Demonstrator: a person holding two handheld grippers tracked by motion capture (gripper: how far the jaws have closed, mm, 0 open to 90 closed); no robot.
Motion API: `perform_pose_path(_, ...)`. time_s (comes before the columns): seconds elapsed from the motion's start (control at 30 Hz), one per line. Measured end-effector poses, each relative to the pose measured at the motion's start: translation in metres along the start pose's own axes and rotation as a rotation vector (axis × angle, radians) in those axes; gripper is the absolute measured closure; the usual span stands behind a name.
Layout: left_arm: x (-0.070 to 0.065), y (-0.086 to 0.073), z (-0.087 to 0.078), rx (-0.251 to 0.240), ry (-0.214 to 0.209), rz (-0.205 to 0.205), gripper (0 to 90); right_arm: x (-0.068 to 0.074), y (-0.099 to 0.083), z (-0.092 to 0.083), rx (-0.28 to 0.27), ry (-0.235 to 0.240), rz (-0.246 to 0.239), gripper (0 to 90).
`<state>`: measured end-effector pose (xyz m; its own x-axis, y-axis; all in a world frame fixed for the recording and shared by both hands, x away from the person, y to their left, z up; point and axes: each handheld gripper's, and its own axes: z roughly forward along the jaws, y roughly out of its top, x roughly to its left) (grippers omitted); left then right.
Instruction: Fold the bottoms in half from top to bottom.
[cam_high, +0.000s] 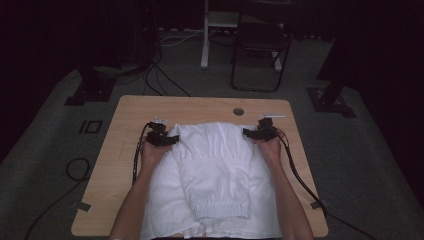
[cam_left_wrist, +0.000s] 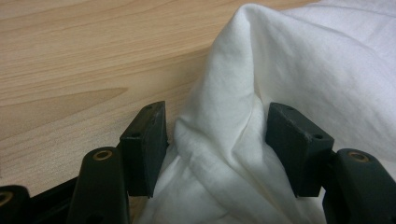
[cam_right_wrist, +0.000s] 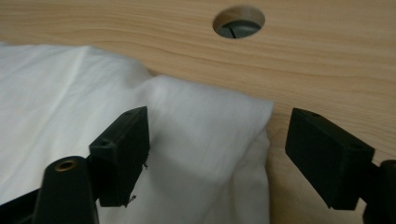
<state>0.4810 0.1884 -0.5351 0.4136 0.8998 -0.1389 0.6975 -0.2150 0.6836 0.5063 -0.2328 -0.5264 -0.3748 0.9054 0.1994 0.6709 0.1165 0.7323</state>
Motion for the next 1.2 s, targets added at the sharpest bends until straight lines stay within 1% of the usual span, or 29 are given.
perform_pose_path(0.03,0.000,0.000,0.000,-0.001,0.000,0.000,39.7,-0.002,0.000,0.005,0.012,-0.014,0.012,18.7)
perform_pose_path(0.07,0.000,-0.001,0.000,-0.002,0.002,0.002,39.7,-0.003,0.000,0.008,0.021,-0.024,0.034,18.6)
perform_pose_path(0.1,0.000,-0.001,0.000,-0.005,0.003,0.003,39.7,-0.004,0.000,0.011,0.030,-0.031,0.039,18.7)
perform_pose_path(0.13,0.000,-0.001,0.000,-0.009,0.002,0.003,39.8,-0.004,-0.001,0.013,0.042,-0.028,0.038,19.0)
perform_pose_path(0.17,0.000,-0.002,0.000,-0.012,0.001,0.002,39.8,-0.003,-0.002,0.014,0.052,-0.035,0.029,19.2)
perform_pose_path(0.23,0.000,-0.002,0.000,-0.015,0.003,0.002,39.8,-0.001,-0.004,0.016,0.057,-0.038,0.014,22.0)
perform_pose_path(0.27,-0.001,-0.002,0.000,-0.015,0.005,0.000,39.8,0.001,-0.004,0.016,0.055,-0.035,0.010,25.5)
perform_pose_path(0.33,-0.001,-0.002,0.000,-0.016,0.003,-0.010,40.5,0.004,-0.005,0.016,0.053,-0.033,-0.008,38.2)
perform_pose_path(0.37,0.000,-0.002,0.000,-0.021,-0.015,-0.021,43.8,0.006,-0.006,0.015,0.047,-0.027,-0.015,45.4)
perform_pose_path(0.4,0.001,-0.002,0.000,-0.024,-0.031,-0.033,47.9,0.007,-0.007,0.015,0.047,-0.020,-0.013,53.8)
perform_pose_path(0.43,0.002,-0.003,0.000,-0.027,-0.050,-0.052,52.7,0.008,-0.008,0.014,0.048,-0.003,-0.006,63.3)
perform_pose_path(0.47,0.003,-0.003,0.000,-0.026,-0.078,-0.066,59.1,0.009,-0.008,0.014,0.056,0.017,0.007,70.1)
perform_pose_path(0.5,0.003,-0.004,0.000,-0.026,-0.092,-0.076,65.4,0.009,-0.009,0.014,0.062,0.039,0.022,75.9)
perform_pose_path(0.53,0.003,-0.004,0.001,-0.023,-0.105,-0.081,69.9,0.008,-0.009,0.013,0.065,0.053,0.033,79.7)
perform_pose_path(0.6,0.004,-0.004,-0.001,-0.024,-0.120,-0.100,76.8,0.006,-0.011,0.010,0.057,0.070,0.058,82.6)
perform_pose_path(0.67,0.007,-0.003,-0.005,-0.040,-0.145,-0.126,79.9,0.003,-0.011,0.003,0.028,0.086,0.067,83.4)
perform_pose_path(0.73,0.011,-0.001,-0.014,-0.077,-0.177,-0.145,80.7,-0.002,-0.008,-0.007,-0.021,0.118,0.087,84.0)
perform_pose_path(0.77,0.013,0.001,-0.019,-0.102,-0.199,-0.160,80.8,-0.003,-0.005,-0.013,-0.043,0.132,0.086,84.2)
perform_pose_path(0.8,0.013,0.003,-0.024,-0.125,-0.213,-0.165,80.9,-0.003,-0.002,-0.019,-0.059,0.137,0.071,84.3)
perform_pose_path(0.83,0.013,0.003,-0.024,-0.125,-0.213,-0.165,80.9,-0.003,-0.002,-0.019,-0.059,0.137,0.071,84.3)
perform_pose_path(0.87,0.012,0.009,-0.035,-0.163,-0.226,-0.151,80.9,-0.003,0.002,-0.025,-0.075,0.135,0.052,84.3)
perform_pose_path(0.9,0.011,0.013,-0.041,-0.175,-0.225,-0.136,80.9,0.000,0.011,-0.038,-0.123,0.137,0.021,84.3)
perform_pose_path(0.97,0.007,0.018,-0.053,-0.204,-0.227,-0.107,80.9,0.004,0.019,-0.052,-0.176,0.142,-0.003,84.3)
perform_pose_path(1.03,0.004,0.021,-0.063,-0.209,-0.216,-0.068,80.7,0.010,0.023,-0.062,-0.199,0.138,-0.046,84.2)
perform_pose_path(1.07,0.003,0.021,-0.067,-0.208,-0.214,-0.051,80.7,0.011,0.024,-0.066,-0.204,0.146,-0.060,84.2)
perform_pose_path(1.1,0.001,0.020,-0.069,-0.209,-0.217,-0.043,80.6,0.013,0.022,-0.070,-0.209,0.151,-0.074,84.1)
perform_pose_path(1.2,-0.002,0.013,-0.077,-0.208,-0.229,-0.014,80.5,0.016,0.012,-0.080,-0.226,0.167,-0.101,84.1)
